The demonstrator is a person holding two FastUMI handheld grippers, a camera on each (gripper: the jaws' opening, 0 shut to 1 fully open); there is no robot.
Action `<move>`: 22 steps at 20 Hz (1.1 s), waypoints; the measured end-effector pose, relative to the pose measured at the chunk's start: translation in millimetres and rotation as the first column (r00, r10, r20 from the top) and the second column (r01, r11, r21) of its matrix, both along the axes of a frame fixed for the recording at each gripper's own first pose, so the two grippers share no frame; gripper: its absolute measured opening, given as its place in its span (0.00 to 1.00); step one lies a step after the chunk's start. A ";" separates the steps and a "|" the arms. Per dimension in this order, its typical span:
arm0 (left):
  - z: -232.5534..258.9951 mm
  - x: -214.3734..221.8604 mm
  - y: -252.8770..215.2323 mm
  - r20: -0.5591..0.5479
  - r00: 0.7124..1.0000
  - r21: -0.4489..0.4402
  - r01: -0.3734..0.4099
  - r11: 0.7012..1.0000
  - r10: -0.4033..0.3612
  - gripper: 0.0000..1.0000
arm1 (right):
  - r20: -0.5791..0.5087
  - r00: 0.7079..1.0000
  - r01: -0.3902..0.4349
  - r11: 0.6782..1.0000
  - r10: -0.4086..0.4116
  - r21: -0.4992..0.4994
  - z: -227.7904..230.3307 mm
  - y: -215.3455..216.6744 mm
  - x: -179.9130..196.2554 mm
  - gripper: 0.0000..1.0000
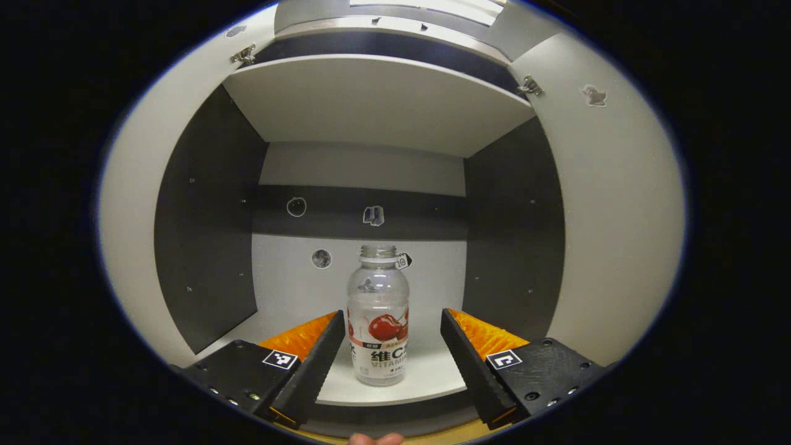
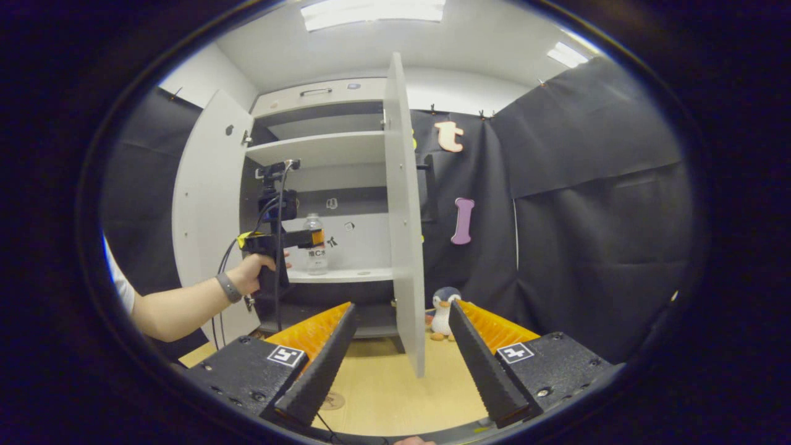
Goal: Grasp the bottle in the cabinet with the left hand and place it on the coaster, then close the right door with the right hand and the left door with the left hand.
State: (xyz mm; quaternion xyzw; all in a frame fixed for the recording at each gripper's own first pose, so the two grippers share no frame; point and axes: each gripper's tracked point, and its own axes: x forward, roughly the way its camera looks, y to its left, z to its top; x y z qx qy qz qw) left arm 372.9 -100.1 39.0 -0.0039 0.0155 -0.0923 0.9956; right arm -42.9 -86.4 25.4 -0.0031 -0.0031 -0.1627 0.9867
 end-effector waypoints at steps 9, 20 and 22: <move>-4.9 48.3 8.5 -0.031 0.999 -0.004 -0.041 0.999 0.041 0.95 | -0.008 0.999 0.037 0.999 -0.037 0.020 -4.1 -20.3 8.8 0.99; 22.9 -49.1 11.3 0.046 0.998 0.015 0.045 0.999 -0.046 0.77 | 0.010 0.998 -0.063 0.997 0.063 0.032 -1.7 1.8 20.9 0.98; 14.3 -84.7 5.6 0.060 0.996 0.021 0.062 0.998 -0.063 0.80 | 0.021 0.996 -0.090 0.996 0.090 0.028 2.4 8.5 21.1 0.98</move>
